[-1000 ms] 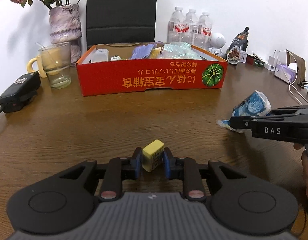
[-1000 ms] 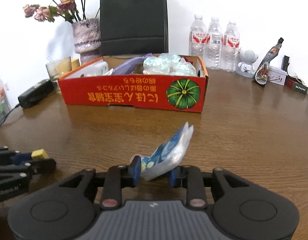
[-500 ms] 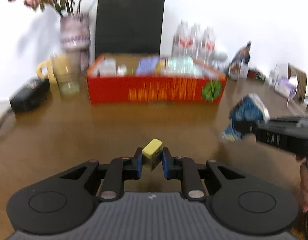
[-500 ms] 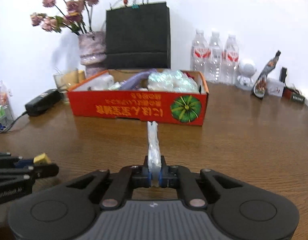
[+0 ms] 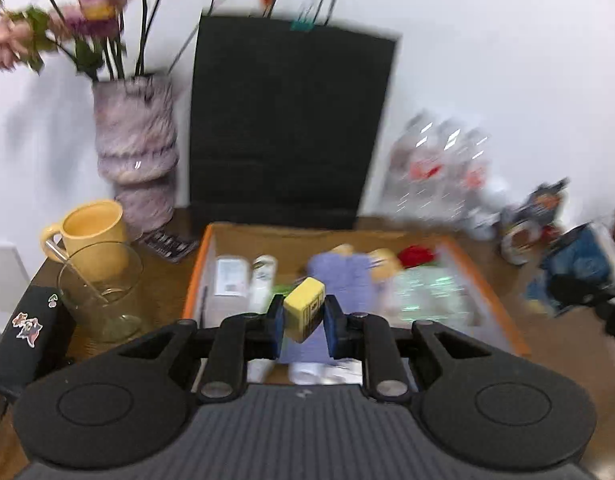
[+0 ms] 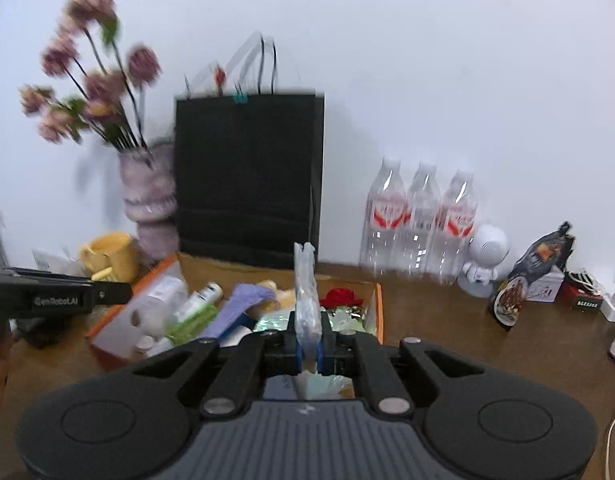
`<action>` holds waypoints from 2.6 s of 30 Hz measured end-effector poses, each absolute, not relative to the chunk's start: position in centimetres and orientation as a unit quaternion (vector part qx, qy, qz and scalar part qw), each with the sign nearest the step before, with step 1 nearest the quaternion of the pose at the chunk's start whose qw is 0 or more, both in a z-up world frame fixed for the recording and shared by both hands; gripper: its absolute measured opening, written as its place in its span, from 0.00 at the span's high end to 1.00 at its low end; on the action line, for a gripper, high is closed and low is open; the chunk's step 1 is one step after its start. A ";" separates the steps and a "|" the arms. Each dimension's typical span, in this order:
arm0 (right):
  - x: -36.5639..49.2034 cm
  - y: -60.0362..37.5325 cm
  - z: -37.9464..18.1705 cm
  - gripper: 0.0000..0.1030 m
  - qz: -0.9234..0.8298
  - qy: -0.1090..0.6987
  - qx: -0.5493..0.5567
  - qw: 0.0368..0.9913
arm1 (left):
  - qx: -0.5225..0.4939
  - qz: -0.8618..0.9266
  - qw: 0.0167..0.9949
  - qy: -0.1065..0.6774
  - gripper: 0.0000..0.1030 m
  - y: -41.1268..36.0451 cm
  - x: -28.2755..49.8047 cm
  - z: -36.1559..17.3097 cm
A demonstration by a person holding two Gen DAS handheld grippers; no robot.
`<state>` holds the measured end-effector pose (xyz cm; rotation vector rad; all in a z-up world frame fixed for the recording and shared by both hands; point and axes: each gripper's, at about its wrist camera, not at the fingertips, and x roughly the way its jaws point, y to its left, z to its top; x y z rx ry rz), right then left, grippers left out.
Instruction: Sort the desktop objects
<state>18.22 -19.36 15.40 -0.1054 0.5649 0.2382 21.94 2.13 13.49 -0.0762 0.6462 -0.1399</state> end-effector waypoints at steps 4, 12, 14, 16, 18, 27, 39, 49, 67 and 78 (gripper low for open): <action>24.3 -18.9 13.2 0.94 0.116 0.361 -0.056 0.924 | -0.026 -0.042 0.930 0.364 0.80 3.5 25.5 10.8; 29.3 -17.6 6.5 0.80 0.095 0.506 -0.096 0.852 | -0.021 -0.050 0.934 0.352 0.18 5.1 25.2 8.7; 29.1 -17.9 6.8 0.63 0.095 0.512 -0.089 0.849 | -0.015 -0.047 0.936 0.347 0.17 5.5 24.7 9.0; 28.7 -18.6 8.0 0.41 0.102 0.508 -0.063 0.853 | -0.013 -0.044 0.934 0.353 0.17 5.9 24.6 9.1; 28.5 -19.1 8.8 0.40 0.115 0.510 -0.037 0.851 | -0.020 -0.045 0.925 0.376 0.19 6.1 25.0 8.8; 28.9 -19.1 5.8 0.75 0.087 0.542 -0.026 0.835 | -0.010 -0.032 0.908 0.417 0.24 5.5 24.2 6.2; 28.7 -19.0 5.6 0.76 0.073 0.536 -0.053 0.839 | -0.009 -0.033 0.911 0.410 0.23 5.3 23.3 6.5; 26.2 -18.9 7.9 0.52 0.095 0.494 -0.043 0.863 | 0.006 -0.016 0.940 0.340 0.06 4.1 19.5 10.0; 3.7 -19.1 3.9 0.18 0.108 0.336 0.006 0.936 | 0.004 -0.011 0.944 0.328 0.00 0.0 0.7 2.9; 1.1 -17.9 -0.2 0.03 0.102 0.313 -0.033 0.944 | 0.014 -0.012 0.940 0.342 0.00 0.0 0.1 0.6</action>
